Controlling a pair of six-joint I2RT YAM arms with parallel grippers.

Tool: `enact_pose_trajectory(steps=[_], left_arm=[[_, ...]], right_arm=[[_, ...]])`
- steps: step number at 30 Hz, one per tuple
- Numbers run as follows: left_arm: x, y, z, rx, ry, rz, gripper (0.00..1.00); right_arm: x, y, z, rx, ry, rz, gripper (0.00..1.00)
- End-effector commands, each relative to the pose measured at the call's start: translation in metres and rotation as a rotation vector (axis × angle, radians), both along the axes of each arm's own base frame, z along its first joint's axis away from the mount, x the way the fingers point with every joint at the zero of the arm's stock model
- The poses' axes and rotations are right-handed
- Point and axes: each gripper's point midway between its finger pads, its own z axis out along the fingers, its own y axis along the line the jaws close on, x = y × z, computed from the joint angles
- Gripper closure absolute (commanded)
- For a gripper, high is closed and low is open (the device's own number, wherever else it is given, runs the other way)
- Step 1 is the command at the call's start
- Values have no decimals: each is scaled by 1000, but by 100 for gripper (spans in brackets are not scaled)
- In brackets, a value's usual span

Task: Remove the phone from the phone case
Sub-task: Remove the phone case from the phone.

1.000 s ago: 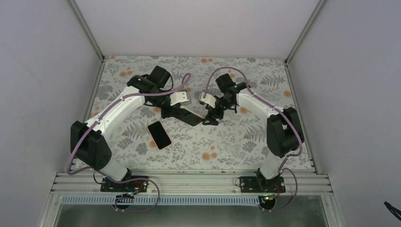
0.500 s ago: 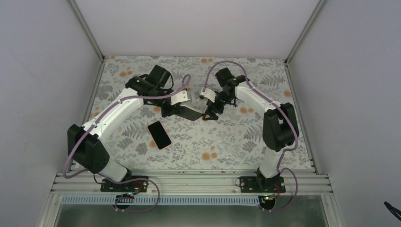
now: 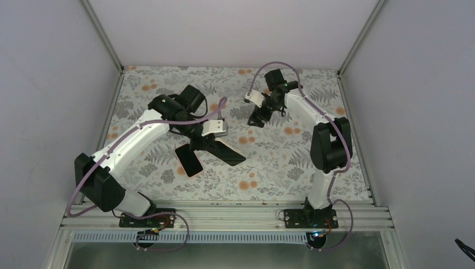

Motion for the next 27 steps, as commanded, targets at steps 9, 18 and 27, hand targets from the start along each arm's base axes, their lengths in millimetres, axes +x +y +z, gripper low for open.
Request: enact_pose_trajectory(steps=[9,18,27], left_arm=[[23,-6,3,-25,-120,35,98],[31,-17,3,-43,-93,22,98],[31,-17,7,-50,-92,35,98]], right_arm=[[-78,-10,17,73,-3,132,0],[-133,6,42,248,30,216,2],[-143,16,41,281,48,254,4]])
